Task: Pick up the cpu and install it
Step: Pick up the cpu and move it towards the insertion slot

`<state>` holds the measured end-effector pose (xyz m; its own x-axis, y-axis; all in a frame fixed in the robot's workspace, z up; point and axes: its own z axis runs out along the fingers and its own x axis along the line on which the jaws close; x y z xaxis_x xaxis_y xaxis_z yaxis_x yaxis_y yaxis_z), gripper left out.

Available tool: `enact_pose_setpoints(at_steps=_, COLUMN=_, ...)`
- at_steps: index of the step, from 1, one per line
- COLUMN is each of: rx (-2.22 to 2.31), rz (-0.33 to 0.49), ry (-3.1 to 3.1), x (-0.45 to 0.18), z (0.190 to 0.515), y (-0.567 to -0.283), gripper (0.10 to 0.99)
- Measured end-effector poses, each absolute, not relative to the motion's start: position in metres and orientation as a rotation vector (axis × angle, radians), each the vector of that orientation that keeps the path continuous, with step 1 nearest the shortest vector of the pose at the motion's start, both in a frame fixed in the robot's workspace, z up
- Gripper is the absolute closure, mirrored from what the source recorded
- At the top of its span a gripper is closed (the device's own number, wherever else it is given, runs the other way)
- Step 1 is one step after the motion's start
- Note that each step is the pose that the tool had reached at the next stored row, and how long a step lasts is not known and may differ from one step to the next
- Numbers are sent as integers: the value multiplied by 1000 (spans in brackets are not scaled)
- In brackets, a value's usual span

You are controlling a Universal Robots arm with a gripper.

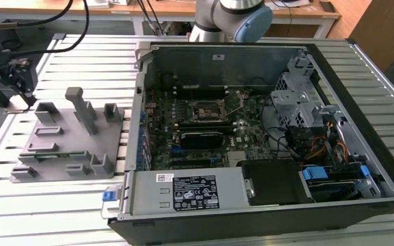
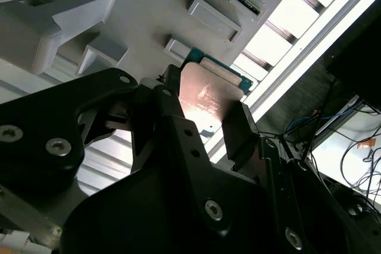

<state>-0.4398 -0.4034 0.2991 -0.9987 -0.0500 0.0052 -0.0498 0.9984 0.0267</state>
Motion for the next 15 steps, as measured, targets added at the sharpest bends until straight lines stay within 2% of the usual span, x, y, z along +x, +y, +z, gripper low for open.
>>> enact_pose_setpoints(at_steps=15, rx=78, rz=-42, ry=-3136, x=-440, z=317, y=-401, gripper=561)
